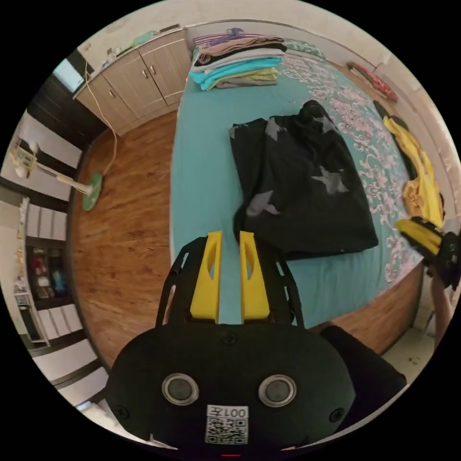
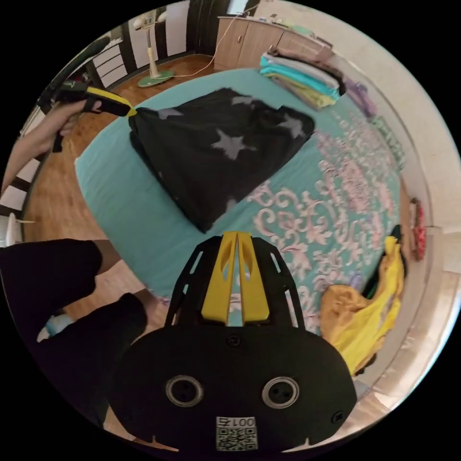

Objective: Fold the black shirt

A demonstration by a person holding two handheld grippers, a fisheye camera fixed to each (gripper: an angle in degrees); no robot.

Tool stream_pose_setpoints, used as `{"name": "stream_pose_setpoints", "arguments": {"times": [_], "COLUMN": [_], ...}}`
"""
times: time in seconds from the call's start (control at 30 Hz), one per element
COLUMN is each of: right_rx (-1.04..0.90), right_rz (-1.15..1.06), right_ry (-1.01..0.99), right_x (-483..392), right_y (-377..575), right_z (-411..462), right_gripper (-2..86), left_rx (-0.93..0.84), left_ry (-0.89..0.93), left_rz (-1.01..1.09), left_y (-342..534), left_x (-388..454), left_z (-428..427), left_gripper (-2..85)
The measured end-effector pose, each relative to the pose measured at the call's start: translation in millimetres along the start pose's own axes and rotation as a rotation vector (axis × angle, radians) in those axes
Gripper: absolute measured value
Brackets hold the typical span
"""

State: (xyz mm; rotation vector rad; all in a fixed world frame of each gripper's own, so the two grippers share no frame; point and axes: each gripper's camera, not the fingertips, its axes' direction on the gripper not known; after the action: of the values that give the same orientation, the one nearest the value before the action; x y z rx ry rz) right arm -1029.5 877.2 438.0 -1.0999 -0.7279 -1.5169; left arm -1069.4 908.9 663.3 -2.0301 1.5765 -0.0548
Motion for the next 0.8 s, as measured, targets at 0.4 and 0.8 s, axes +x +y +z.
{"name": "stream_pose_setpoints", "arguments": {"times": [0.4,0.8], "right_rx": [0.25,0.23], "right_rz": [0.247,0.422], "right_ry": [-0.046,-0.38], "right_x": [155,244], "right_y": [-149,-186], "right_z": [10,25], "right_gripper": [6.6,1.9], "left_rx": [0.125,0.043], "left_ry": [0.224,0.398], "left_rz": [0.193,0.238], "left_y": [-145,-192], "left_x": [2,-37], "left_z": [-7,-15], "left_gripper": [4.5,-0.8]}}
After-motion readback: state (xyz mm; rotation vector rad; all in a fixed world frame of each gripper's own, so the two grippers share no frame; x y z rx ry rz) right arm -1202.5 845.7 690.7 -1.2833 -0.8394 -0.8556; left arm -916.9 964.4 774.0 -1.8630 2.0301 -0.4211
